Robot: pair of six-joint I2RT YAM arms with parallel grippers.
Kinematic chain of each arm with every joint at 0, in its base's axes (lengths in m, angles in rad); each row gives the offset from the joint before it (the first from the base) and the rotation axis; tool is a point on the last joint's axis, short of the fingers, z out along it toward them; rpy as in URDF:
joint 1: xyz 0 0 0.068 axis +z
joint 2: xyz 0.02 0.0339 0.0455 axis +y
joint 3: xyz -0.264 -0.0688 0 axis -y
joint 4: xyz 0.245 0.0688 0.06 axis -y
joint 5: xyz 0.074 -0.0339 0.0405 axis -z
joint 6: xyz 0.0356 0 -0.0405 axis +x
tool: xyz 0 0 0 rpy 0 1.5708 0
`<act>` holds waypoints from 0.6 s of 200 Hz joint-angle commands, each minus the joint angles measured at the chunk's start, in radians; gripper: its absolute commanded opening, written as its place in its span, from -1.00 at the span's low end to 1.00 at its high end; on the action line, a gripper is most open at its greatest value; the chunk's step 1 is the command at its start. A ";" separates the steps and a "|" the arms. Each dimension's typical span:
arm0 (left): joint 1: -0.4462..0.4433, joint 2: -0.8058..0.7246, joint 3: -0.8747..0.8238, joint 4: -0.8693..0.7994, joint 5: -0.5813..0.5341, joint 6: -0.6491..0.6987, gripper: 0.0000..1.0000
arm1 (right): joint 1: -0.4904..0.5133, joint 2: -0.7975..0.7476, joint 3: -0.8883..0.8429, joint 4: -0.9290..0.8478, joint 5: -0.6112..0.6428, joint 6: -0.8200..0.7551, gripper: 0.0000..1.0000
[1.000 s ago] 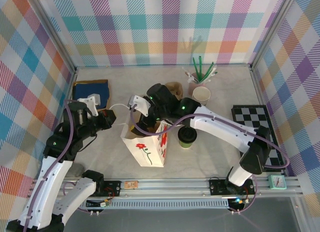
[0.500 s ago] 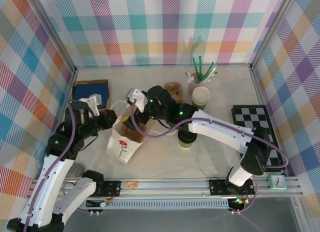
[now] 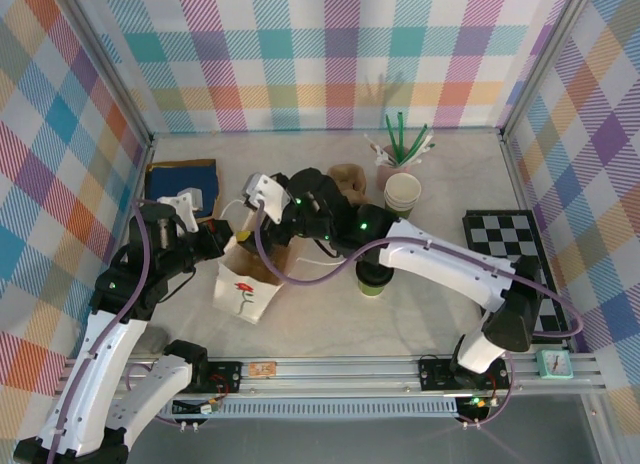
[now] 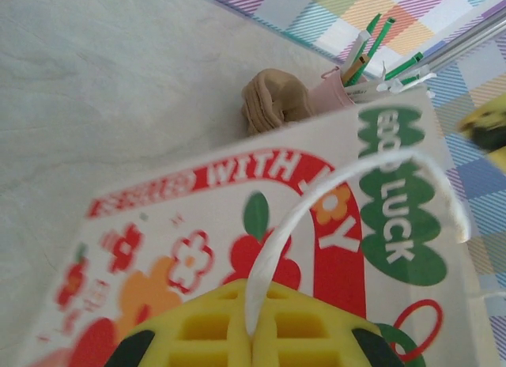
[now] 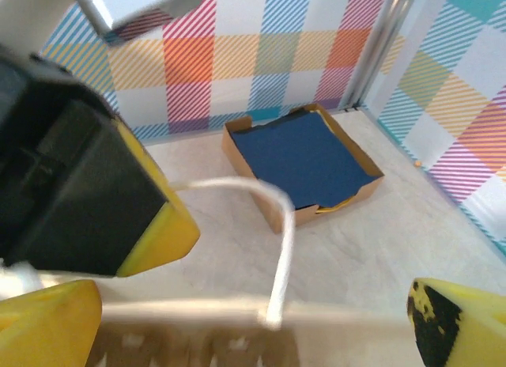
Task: Pack the takeout coffee
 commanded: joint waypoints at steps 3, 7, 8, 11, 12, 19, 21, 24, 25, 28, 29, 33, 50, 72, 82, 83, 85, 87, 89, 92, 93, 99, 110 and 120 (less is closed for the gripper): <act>0.004 0.002 -0.023 0.020 0.014 -0.004 -1.00 | -0.003 -0.064 0.090 -0.154 0.108 -0.057 0.98; 0.004 0.004 -0.023 0.021 0.016 -0.004 -1.00 | -0.003 -0.069 0.085 -0.167 0.137 -0.069 0.98; 0.004 0.004 -0.023 0.022 0.016 -0.005 -1.00 | -0.003 -0.069 0.084 -0.169 0.141 -0.071 0.98; 0.004 0.005 -0.024 0.024 0.017 -0.005 -1.00 | -0.004 -0.073 0.078 -0.176 0.162 -0.078 0.98; 0.004 0.005 -0.024 0.024 0.018 -0.005 -1.00 | -0.003 -0.074 0.076 -0.179 0.168 -0.082 0.98; 0.004 0.007 -0.026 0.029 0.021 -0.007 -1.00 | -0.004 -0.086 0.061 -0.191 0.204 -0.108 0.98; 0.004 0.008 -0.027 0.029 0.021 -0.007 -1.00 | -0.003 -0.089 0.056 -0.194 0.211 -0.114 0.98; 0.004 0.008 -0.028 0.031 0.024 -0.009 -1.00 | -0.004 -0.096 0.048 -0.197 0.220 -0.121 0.98; 0.004 0.008 -0.028 0.032 0.024 -0.009 -1.00 | -0.004 -0.098 0.045 -0.198 0.222 -0.123 0.98; 0.004 0.010 -0.028 0.034 0.026 -0.009 -1.00 | -0.004 -0.105 0.040 -0.200 0.228 -0.125 0.98; 0.004 0.010 -0.030 0.035 0.028 -0.009 -1.00 | -0.004 -0.108 0.038 -0.199 0.230 -0.125 0.98; 0.004 0.013 -0.031 0.035 0.030 -0.009 -1.00 | -0.006 -0.118 0.030 -0.198 0.238 -0.118 0.98; 0.004 0.021 -0.034 0.041 0.039 -0.012 -1.00 | -0.032 -0.147 0.040 -0.239 0.218 -0.009 0.98; 0.004 0.027 -0.021 0.045 0.064 -0.009 -1.00 | -0.083 -0.101 0.178 -0.449 0.264 0.240 0.98; 0.004 0.026 -0.013 0.055 0.087 -0.009 -0.50 | -0.104 -0.059 0.261 -0.569 0.273 0.313 0.98; 0.004 0.026 -0.011 0.056 0.089 -0.008 -0.44 | -0.106 -0.054 0.269 -0.575 0.273 0.319 0.98; 0.004 0.026 -0.009 0.057 0.092 -0.008 -0.29 | -0.109 -0.045 0.284 -0.600 0.274 0.330 0.98; 0.004 0.025 -0.007 0.058 0.094 -0.009 -0.20 | -0.113 -0.035 0.298 -0.622 0.277 0.342 0.98; 0.004 0.024 -0.005 0.058 0.095 -0.009 -0.11 | -0.117 -0.027 0.318 -0.632 0.279 0.353 0.98; 0.004 0.025 0.001 0.056 0.095 -0.010 -0.02 | -0.124 -0.015 0.336 -0.662 0.281 0.373 0.98; 0.004 0.025 0.002 0.056 0.095 -0.011 0.01 | -0.126 -0.011 0.343 -0.672 0.282 0.379 0.98; 0.004 0.026 0.016 0.053 0.096 -0.012 0.18 | -0.138 0.011 0.376 -0.722 0.273 0.412 0.98; 0.004 0.030 0.050 0.036 0.099 -0.009 0.32 | -0.156 0.038 0.400 -0.781 0.239 0.452 0.98; 0.002 0.040 0.086 0.011 0.095 0.002 0.34 | -0.162 0.043 0.387 -0.793 0.227 0.473 0.98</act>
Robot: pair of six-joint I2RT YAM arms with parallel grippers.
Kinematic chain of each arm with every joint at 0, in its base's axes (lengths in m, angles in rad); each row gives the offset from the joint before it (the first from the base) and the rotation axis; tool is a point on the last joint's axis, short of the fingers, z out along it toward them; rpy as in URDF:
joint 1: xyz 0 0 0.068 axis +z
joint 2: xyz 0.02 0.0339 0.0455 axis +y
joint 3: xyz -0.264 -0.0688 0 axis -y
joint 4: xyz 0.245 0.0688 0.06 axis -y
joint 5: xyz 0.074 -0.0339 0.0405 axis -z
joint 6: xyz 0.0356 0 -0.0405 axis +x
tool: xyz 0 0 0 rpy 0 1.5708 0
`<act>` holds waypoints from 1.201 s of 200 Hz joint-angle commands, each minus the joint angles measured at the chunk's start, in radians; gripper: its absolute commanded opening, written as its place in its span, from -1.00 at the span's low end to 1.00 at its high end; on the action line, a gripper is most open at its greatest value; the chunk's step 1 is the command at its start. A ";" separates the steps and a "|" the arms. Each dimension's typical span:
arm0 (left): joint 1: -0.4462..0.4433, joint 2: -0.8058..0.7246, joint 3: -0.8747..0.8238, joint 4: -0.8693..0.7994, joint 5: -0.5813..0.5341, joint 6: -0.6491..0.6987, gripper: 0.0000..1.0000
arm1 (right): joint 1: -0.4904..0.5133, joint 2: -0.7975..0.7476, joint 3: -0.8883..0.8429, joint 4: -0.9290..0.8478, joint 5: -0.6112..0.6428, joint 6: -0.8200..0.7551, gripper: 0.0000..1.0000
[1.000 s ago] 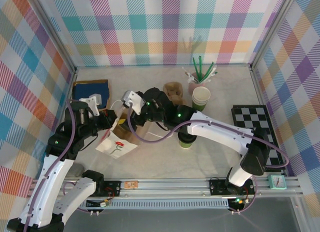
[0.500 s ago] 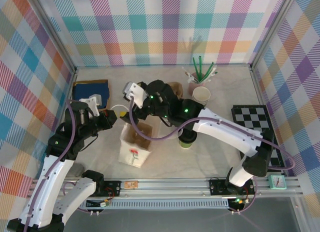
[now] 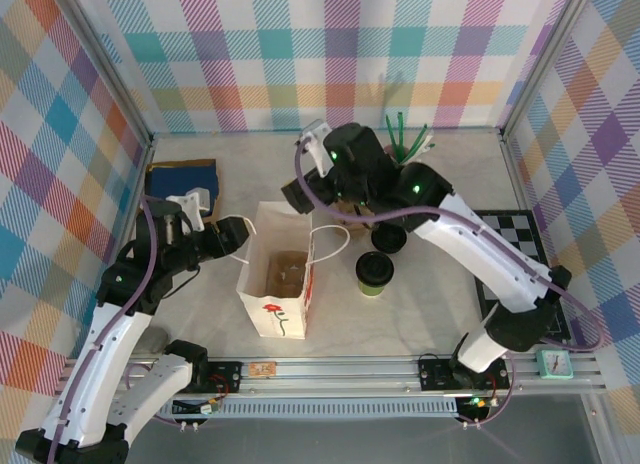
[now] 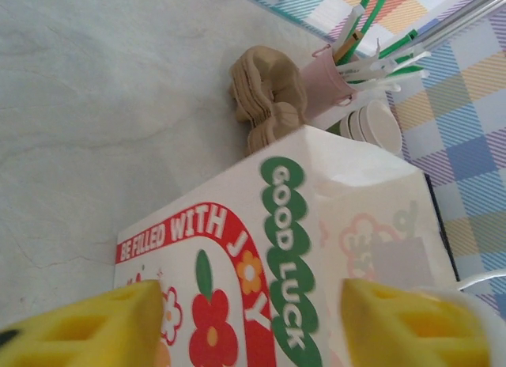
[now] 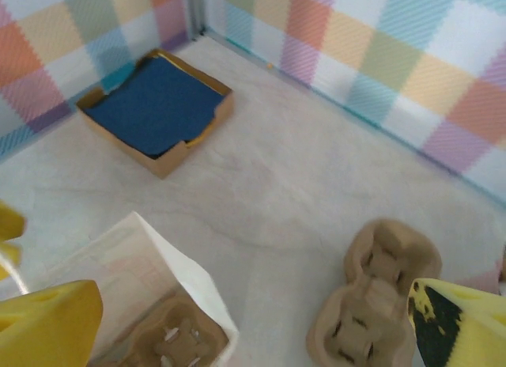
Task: Pack the takeout coffee
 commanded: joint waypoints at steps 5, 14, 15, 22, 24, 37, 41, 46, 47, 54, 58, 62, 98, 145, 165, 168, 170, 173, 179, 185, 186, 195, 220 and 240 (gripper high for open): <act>0.001 0.013 0.109 -0.017 0.032 0.017 0.34 | -0.024 0.042 0.013 -0.222 -0.023 0.178 0.98; -0.001 0.030 0.134 -0.043 0.039 0.036 0.35 | -0.032 0.050 0.004 -0.224 -0.041 0.189 0.98; -0.002 0.032 0.136 -0.045 0.041 0.038 0.35 | -0.032 0.052 0.002 -0.224 -0.042 0.190 0.98; -0.007 0.050 0.147 -0.058 0.058 0.051 0.35 | -0.039 0.064 -0.001 -0.229 -0.051 0.195 0.99; -0.008 0.054 0.149 -0.063 0.062 0.055 0.35 | -0.041 0.068 -0.002 -0.230 -0.055 0.195 0.99; -0.029 0.098 0.162 -0.095 0.083 0.081 0.36 | -0.052 0.100 0.005 -0.245 -0.070 0.203 1.00; -0.039 0.109 0.164 -0.105 0.088 0.089 0.36 | -0.055 0.111 0.008 -0.250 -0.076 0.206 0.99; -0.053 0.123 0.170 -0.119 0.089 0.101 0.37 | -0.058 0.123 0.012 -0.252 -0.089 0.210 0.96; -0.056 0.126 0.171 -0.122 0.089 0.102 0.37 | -0.059 0.124 0.012 -0.253 -0.092 0.211 0.96; -0.080 0.143 0.179 -0.142 0.085 0.119 0.38 | -0.061 0.135 0.012 -0.251 -0.108 0.212 0.93; -0.094 0.151 0.184 -0.156 0.077 0.128 0.38 | -0.062 0.139 0.010 -0.251 -0.113 0.214 0.92; -0.107 0.160 0.192 -0.171 0.063 0.137 0.38 | -0.062 0.142 0.008 -0.246 -0.119 0.214 0.90; -0.153 0.195 0.203 -0.247 -0.050 0.178 0.29 | -0.062 0.135 -0.011 -0.219 -0.132 0.220 0.83; -0.173 0.252 0.193 -0.280 -0.074 0.209 -0.49 | -0.062 0.077 -0.065 -0.180 -0.116 0.223 0.73; -0.182 0.258 0.184 -0.269 -0.075 0.213 -0.88 | -0.062 0.047 -0.091 -0.154 -0.106 0.224 0.67; -0.183 0.257 0.184 -0.268 -0.080 0.213 -0.97 | -0.062 0.041 -0.095 -0.150 -0.105 0.223 0.66; -0.184 0.257 0.185 -0.266 -0.086 0.212 -1.00 | -0.062 0.037 -0.097 -0.146 -0.104 0.225 0.66; -0.185 0.255 0.186 -0.264 -0.095 0.211 -1.00 | -0.062 0.033 -0.102 -0.142 -0.103 0.224 0.66; -0.189 0.249 0.189 -0.259 -0.124 0.209 -1.00 | -0.062 0.020 -0.110 -0.129 -0.103 0.222 0.65; -0.192 0.239 0.190 -0.251 -0.164 0.206 -1.00 | -0.062 0.009 -0.118 -0.118 -0.100 0.222 0.64; -0.193 0.238 0.190 -0.251 -0.168 0.206 -1.00 | -0.062 0.007 -0.118 -0.117 -0.099 0.221 0.64; -0.201 0.214 0.193 -0.235 -0.239 0.201 -1.00 | -0.062 -0.010 -0.126 -0.104 -0.089 0.218 0.63; -0.215 0.100 0.136 -0.115 -0.361 0.199 -1.00 | -0.062 -0.080 -0.172 -0.035 -0.073 0.206 0.61; -0.219 -0.010 0.044 0.014 -0.377 0.198 -1.00 | -0.062 -0.150 -0.236 0.042 -0.085 0.196 0.58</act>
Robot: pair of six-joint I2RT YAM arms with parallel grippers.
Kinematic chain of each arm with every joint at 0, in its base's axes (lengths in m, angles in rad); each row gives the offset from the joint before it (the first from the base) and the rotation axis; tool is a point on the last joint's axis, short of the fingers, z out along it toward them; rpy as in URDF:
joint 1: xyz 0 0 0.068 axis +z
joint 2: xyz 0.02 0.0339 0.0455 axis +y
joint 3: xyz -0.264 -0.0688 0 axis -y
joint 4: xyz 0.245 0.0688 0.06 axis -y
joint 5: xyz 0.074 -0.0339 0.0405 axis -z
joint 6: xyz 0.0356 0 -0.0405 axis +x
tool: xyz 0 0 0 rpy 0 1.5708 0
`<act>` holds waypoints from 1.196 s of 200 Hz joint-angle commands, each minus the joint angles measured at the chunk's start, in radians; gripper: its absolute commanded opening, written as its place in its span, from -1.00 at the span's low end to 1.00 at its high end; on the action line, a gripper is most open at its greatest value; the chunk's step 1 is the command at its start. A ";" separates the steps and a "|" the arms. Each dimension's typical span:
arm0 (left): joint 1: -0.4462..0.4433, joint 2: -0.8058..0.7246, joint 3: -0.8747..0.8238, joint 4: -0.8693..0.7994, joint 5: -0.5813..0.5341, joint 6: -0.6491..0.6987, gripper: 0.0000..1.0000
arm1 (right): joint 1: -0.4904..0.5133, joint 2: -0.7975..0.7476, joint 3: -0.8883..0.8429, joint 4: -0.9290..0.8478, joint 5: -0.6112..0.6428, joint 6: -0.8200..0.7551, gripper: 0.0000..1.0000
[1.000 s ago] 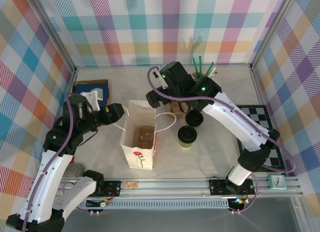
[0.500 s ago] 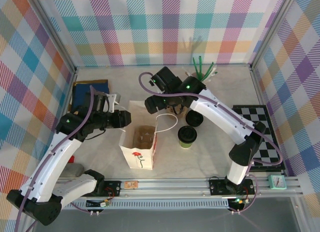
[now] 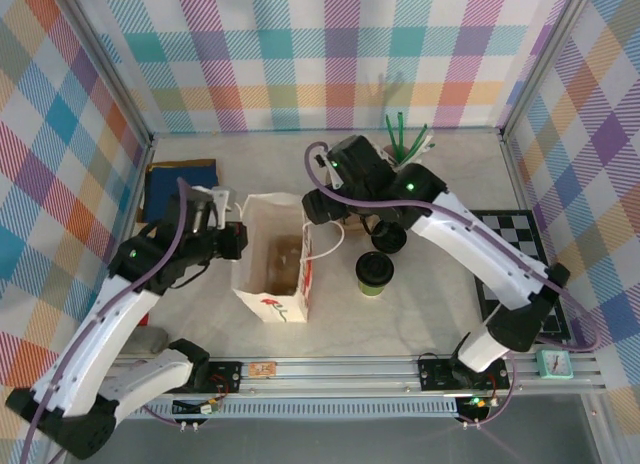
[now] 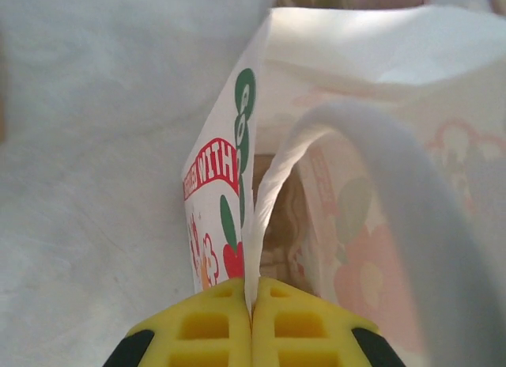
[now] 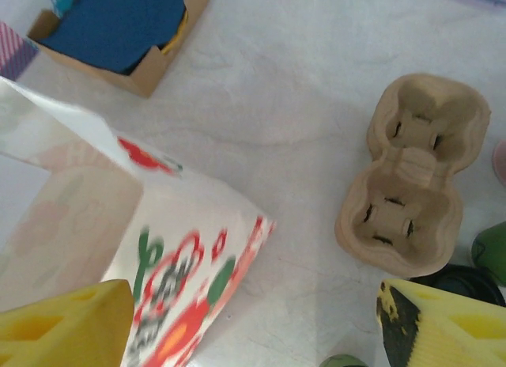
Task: Pack the takeout coffee
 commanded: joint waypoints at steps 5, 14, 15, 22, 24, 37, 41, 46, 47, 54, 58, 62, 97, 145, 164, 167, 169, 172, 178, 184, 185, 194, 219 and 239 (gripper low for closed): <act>-0.012 -0.144 -0.105 0.197 -0.109 -0.003 -1.00 | -0.005 -0.105 -0.069 0.138 -0.001 -0.017 0.58; -0.012 -0.180 -0.144 0.236 -0.108 0.000 -1.00 | -0.005 -0.129 -0.100 0.161 -0.004 -0.019 0.57; -0.012 -0.185 -0.150 0.241 -0.106 0.001 -1.00 | -0.005 -0.132 -0.101 0.163 -0.004 -0.019 0.57; -0.011 -0.206 -0.181 0.264 -0.105 0.002 -1.00 | -0.005 -0.142 -0.116 0.174 -0.005 -0.023 0.58; -0.012 -0.213 -0.190 0.269 -0.106 0.002 -1.00 | -0.005 -0.145 -0.120 0.177 -0.004 -0.024 0.57; -0.021 -0.237 -0.245 0.297 -0.096 0.003 -1.00 | -0.005 -0.158 -0.148 0.188 0.012 -0.024 0.57; -0.025 -0.244 -0.261 0.304 -0.090 0.003 -1.00 | -0.005 -0.160 -0.156 0.190 0.014 -0.025 0.57; -0.029 -0.256 -0.282 0.315 -0.090 0.001 -1.00 | -0.005 -0.163 -0.165 0.193 0.014 -0.026 0.57; -0.030 -0.257 -0.285 0.317 -0.090 0.000 -1.00 | -0.005 -0.164 -0.168 0.194 0.014 -0.026 0.57; -0.037 -0.276 -0.313 0.325 -0.098 -0.009 -1.00 | -0.005 -0.170 -0.184 0.202 0.014 -0.025 0.57; -0.041 -0.288 -0.327 0.329 -0.099 -0.013 -1.00 | -0.005 -0.173 -0.191 0.205 0.014 -0.023 0.57; -0.046 -0.300 -0.342 0.333 -0.101 -0.015 -1.00 | -0.005 -0.176 -0.199 0.208 0.014 -0.023 0.58; -0.083 -0.387 -0.376 0.303 -0.179 -0.042 -1.00 | -0.005 -0.203 -0.251 0.241 0.004 -0.027 0.59; -0.087 -0.438 -0.374 0.329 -0.153 -0.039 -1.00 | -0.005 -0.220 -0.265 0.288 -0.083 -0.070 0.67; -0.087 -0.417 -0.352 0.304 -0.148 -0.039 -1.00 | -0.005 -0.223 -0.263 0.281 -0.086 -0.081 0.67; -0.088 -0.417 -0.353 0.304 -0.145 -0.040 -1.00 | -0.005 -0.223 -0.265 0.280 -0.084 -0.081 0.67; -0.087 -0.417 -0.352 0.305 -0.144 -0.042 -1.00 | -0.005 -0.224 -0.265 0.279 -0.083 -0.081 0.67; -0.087 -0.418 -0.355 0.306 -0.141 -0.044 -1.00 | -0.005 -0.225 -0.266 0.277 -0.081 -0.082 0.67; -0.087 -0.423 -0.360 0.312 -0.140 -0.049 -1.00 | -0.005 -0.228 -0.270 0.278 -0.079 -0.084 0.67; -0.087 -0.426 -0.361 0.313 -0.142 -0.051 -1.00 | -0.005 -0.230 -0.272 0.276 -0.077 -0.085 0.68; -0.087 -0.426 -0.361 0.313 -0.143 -0.052 -1.00 | -0.005 -0.231 -0.272 0.275 -0.076 -0.085 0.68; -0.087 -0.426 -0.359 0.310 -0.143 -0.054 -1.00 | -0.005 -0.233 -0.274 0.267 -0.064 -0.086 0.69; -0.088 -0.410 -0.346 0.303 -0.142 -0.073 -1.00 | -0.005 -0.234 -0.270 0.238 -0.033 -0.090 0.78; -0.089 -0.404 -0.342 0.313 -0.137 -0.109 -1.00 | -0.005 -0.223 -0.248 0.187 0.000 -0.081 0.95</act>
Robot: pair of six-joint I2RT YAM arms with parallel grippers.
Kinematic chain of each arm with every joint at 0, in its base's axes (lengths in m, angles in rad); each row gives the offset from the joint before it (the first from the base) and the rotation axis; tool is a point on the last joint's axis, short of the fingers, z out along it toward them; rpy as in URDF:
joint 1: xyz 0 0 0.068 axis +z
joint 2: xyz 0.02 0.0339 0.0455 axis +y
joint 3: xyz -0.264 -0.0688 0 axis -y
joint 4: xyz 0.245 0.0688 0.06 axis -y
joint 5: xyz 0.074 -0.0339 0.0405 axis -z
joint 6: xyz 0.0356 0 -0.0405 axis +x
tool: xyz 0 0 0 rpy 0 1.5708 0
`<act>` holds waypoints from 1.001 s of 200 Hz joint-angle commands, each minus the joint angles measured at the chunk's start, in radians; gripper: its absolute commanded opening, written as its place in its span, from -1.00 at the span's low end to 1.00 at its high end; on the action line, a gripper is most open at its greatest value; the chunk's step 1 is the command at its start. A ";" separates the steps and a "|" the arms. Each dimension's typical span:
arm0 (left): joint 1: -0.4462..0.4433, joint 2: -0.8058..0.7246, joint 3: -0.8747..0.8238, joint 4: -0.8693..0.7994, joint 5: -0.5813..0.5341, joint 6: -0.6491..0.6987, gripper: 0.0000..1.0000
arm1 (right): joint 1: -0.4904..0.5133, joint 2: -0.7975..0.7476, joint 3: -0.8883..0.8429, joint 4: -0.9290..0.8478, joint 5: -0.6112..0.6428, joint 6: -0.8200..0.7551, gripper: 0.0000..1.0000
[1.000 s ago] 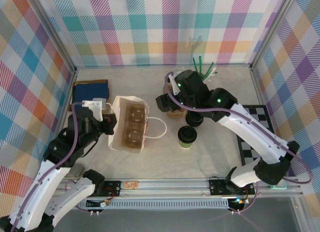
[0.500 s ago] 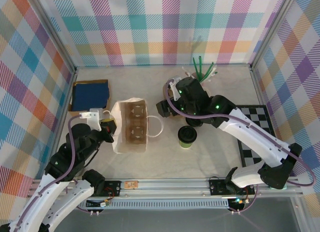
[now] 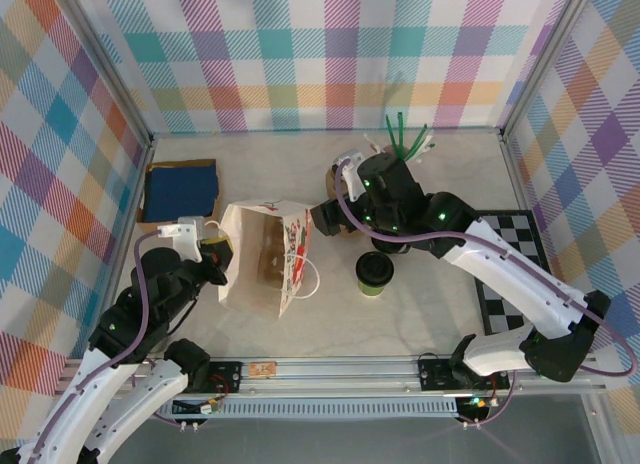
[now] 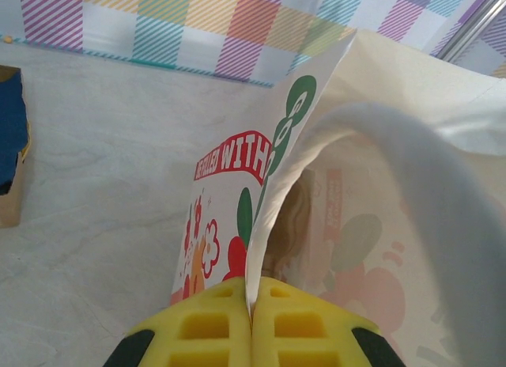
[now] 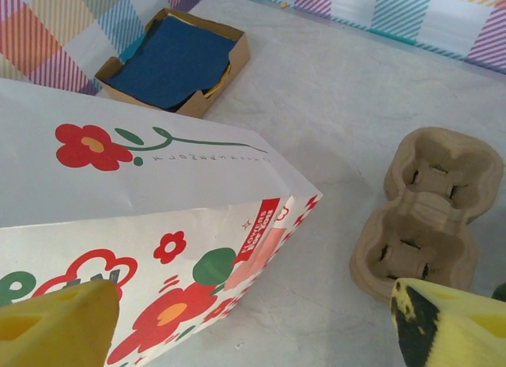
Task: Pack the takeout coffee
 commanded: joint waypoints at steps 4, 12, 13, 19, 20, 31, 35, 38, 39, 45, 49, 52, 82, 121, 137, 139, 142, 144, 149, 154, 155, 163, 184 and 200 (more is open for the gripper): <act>-0.013 0.016 0.031 -0.007 0.005 -0.060 -1.00 | -0.005 -0.009 0.035 -0.069 0.055 0.006 0.99; -0.013 0.040 0.054 -0.020 0.008 -0.081 -1.00 | -0.008 0.005 0.062 -0.118 0.075 0.029 0.98; -0.013 0.045 0.058 -0.022 0.009 -0.083 -1.00 | -0.008 0.007 0.067 -0.125 0.078 0.033 0.98; -0.013 0.076 0.083 -0.032 0.016 -0.095 -1.00 | -0.014 0.020 0.097 -0.175 0.095 0.059 0.98; -0.013 0.081 0.087 -0.035 0.019 -0.097 -1.00 | -0.015 0.023 0.102 -0.185 0.098 0.063 0.98; -0.013 0.143 0.142 -0.067 0.029 -0.123 -1.00 | -0.034 0.051 0.166 -0.299 0.124 0.122 0.98; -0.013 0.169 0.164 -0.082 0.033 -0.132 -1.00 | -0.041 0.060 0.186 -0.340 0.129 0.139 0.98; -0.013 0.191 0.181 -0.095 0.037 -0.138 -1.00 | -0.046 0.066 0.198 -0.366 0.132 0.149 0.98; -0.014 0.197 0.188 -0.099 0.038 -0.140 -1.00 | -0.048 0.068 0.201 -0.375 0.133 0.152 0.98; -0.015 0.238 0.224 -0.124 0.051 -0.149 -1.00 | -0.053 0.076 0.219 -0.421 0.141 0.168 0.98; -0.014 0.267 0.245 -0.137 0.063 -0.159 -1.00 | -0.057 0.079 0.226 -0.447 0.148 0.175 0.98; -0.013 0.286 0.258 -0.145 0.071 -0.167 -1.00 | -0.058 0.082 0.228 -0.464 0.152 0.181 0.98; -0.014 0.392 0.320 -0.161 0.070 -0.226 -1.00 | -0.112 0.081 0.174 -0.557 0.094 0.234 0.98; -0.013 0.481 0.342 -0.130 0.037 -0.253 -1.00 | -0.200 0.063 -0.005 -0.510 -0.032 0.304 0.98; -0.013 0.517 0.342 -0.102 0.067 -0.264 -1.00 | -0.211 0.059 -0.057 -0.474 -0.054 0.310 0.98; -0.012 0.521 0.342 -0.100 0.071 -0.265 -1.00 | -0.212 0.061 -0.062 -0.469 -0.056 0.309 0.98; -0.012 0.528 0.342 -0.097 0.075 -0.266 -1.00 | -0.211 0.063 -0.070 -0.463 -0.061 0.307 0.98; -0.011 0.531 0.343 -0.095 0.075 -0.267 -1.00 | -0.211 0.064 -0.072 -0.462 -0.062 0.306 0.98; -0.011 0.540 0.344 -0.091 0.079 -0.268 -1.00 | -0.212 0.074 -0.075 -0.462 -0.072 0.301 0.98; -0.011 0.546 0.344 -0.087 0.081 -0.268 -1.00 | -0.213 0.085 -0.078 -0.465 -0.077 0.299 0.98; -0.011 0.548 0.344 -0.087 0.081 -0.268 -1.00 | -0.213 0.085 -0.078 -0.465 -0.077 0.299 0.98; -0.011 0.555 0.348 -0.086 0.080 -0.268 -1.00 | -0.213 0.105 -0.080 -0.472 -0.086 0.304 0.98; -0.010 0.559 0.360 -0.093 0.060 -0.268 -1.00 | -0.213 0.137 -0.102 -0.454 -0.136 0.348 0.98; -0.010 0.557 0.368 -0.095 0.065 -0.268 -1.00 | -0.213 0.139 -0.125 -0.429 -0.150 0.432 0.98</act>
